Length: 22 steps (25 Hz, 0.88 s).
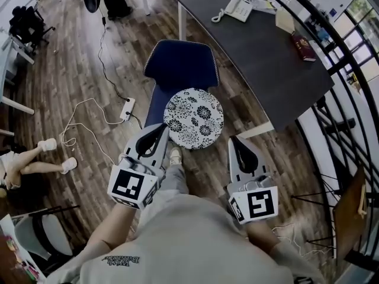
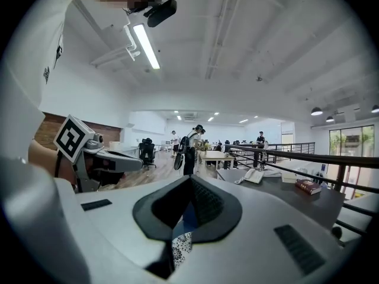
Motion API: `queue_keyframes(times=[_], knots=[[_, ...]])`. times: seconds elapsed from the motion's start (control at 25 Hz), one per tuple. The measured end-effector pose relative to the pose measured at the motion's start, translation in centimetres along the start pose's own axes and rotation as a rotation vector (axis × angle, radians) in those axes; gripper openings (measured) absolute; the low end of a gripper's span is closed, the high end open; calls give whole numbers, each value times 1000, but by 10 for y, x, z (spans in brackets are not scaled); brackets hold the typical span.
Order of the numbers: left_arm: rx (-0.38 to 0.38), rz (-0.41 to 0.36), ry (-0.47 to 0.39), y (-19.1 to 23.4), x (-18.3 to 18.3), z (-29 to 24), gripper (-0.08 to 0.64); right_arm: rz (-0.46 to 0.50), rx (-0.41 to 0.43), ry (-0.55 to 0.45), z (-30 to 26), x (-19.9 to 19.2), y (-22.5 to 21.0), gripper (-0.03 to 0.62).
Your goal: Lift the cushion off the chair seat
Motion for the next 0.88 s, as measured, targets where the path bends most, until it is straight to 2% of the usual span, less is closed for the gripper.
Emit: queue_keyframes(times=[0.16, 0.36, 0.6, 0.88], knots=[[-36, -9, 0, 41, 2, -30, 3, 9, -18, 6, -50, 14, -3, 3], [-70, -27, -68, 83, 15, -63, 3, 7, -35, 26, -101, 27, -8, 3], [-94, -56, -109, 125, 23, -95, 3, -4, -75, 39, -152, 34, -20, 3], [-61, -50, -43, 161, 19, -116, 3, -11, -73, 45, -197, 44, -27, 3]])
Point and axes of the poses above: the fingertips, and each gripper's own axes: z backward along the fingers, y to its left, x out of its top, the point moved 7 cm from there along z, backward along the fingers, and after that the axes turned 12 degrees about -z, right-handed, at the moved point
